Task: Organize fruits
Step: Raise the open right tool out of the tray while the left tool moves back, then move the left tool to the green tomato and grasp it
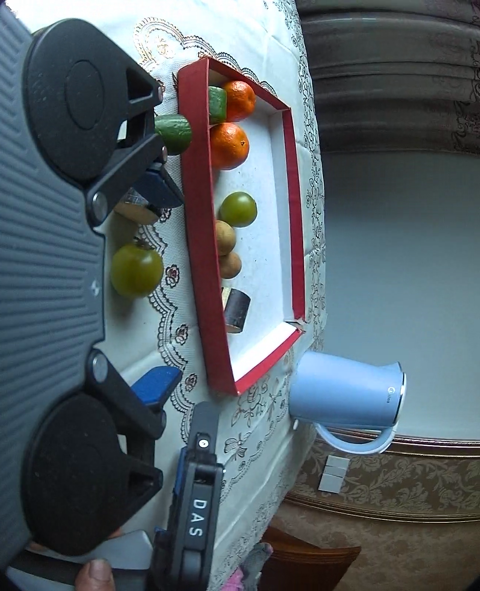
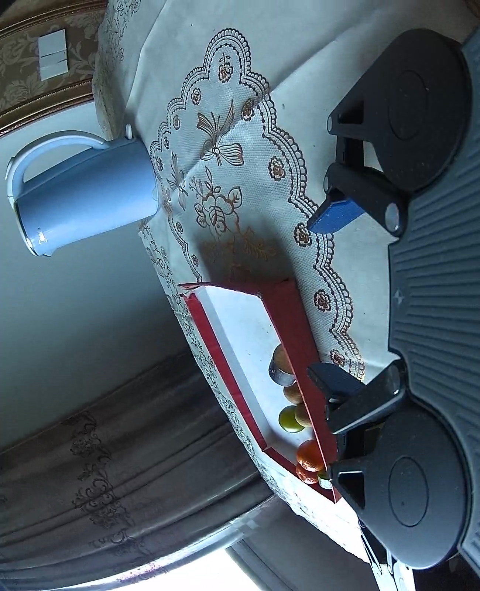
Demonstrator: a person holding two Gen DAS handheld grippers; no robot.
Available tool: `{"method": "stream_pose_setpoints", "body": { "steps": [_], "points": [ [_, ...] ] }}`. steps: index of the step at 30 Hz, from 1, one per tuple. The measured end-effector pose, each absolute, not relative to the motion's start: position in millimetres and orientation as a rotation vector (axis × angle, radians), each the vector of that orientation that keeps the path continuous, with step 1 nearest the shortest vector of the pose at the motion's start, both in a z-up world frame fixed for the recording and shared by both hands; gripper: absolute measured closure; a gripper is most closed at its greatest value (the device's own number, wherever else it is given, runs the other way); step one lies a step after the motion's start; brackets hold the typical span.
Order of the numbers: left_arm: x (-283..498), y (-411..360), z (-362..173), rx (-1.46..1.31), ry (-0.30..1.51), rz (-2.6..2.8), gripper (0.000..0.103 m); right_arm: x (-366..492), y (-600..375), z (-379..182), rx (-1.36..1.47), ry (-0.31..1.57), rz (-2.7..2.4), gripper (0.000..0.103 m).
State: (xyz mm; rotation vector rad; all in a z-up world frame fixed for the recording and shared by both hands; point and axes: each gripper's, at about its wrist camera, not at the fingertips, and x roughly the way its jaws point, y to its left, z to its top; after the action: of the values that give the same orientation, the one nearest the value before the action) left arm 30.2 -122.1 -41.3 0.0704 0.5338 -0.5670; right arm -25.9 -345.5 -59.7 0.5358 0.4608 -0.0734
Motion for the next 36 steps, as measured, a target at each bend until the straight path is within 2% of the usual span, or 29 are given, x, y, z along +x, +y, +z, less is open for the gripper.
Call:
{"method": "stream_pose_setpoints", "body": {
  "steps": [4, 10, 24, 29, 31, 32, 33, 36],
  "points": [
    [24.4, -125.3, -44.6, 0.115, 0.504, -0.575, 0.012, -25.6, -346.4, -60.6, 0.546, 0.467, -0.065, 0.026],
    [19.6, -112.6, -40.5, 0.024, 0.466, -0.684, 0.012, -25.6, -347.5, -61.7, 0.556, 0.471, -0.058, 0.026],
    [35.7, -123.9, -55.2, 0.065, 0.596, -0.665, 0.012, -24.3, -347.7, -63.1, 0.560, 0.481, -0.057, 0.026],
    [36.8, -125.6, -55.2, 0.077, 0.599, -0.637, 0.019, -23.7, -348.3, -63.5, 0.562, 0.483, -0.061, 0.026],
    [38.9, -127.1, -56.5, 0.084, 0.618, -0.630, 0.031, -23.2, -348.3, -63.6, 0.562, 0.486, -0.061, 0.026],
    [41.8, -127.5, -58.3, 0.084, 0.640, -0.625, 0.044, -23.1, -348.3, -63.7, 0.562, 0.486, -0.062, 0.026],
    [44.2, -126.7, -59.4, 0.076, 0.654, -0.617, 0.052, -23.1, -348.4, -63.8, 0.563, 0.486, -0.063, 0.026],
    [44.6, -123.1, -58.5, 0.057, 0.656, -0.610, 0.056, -22.7, -348.9, -64.7, 0.567, 0.490, -0.064, 0.026]
  ]
}}
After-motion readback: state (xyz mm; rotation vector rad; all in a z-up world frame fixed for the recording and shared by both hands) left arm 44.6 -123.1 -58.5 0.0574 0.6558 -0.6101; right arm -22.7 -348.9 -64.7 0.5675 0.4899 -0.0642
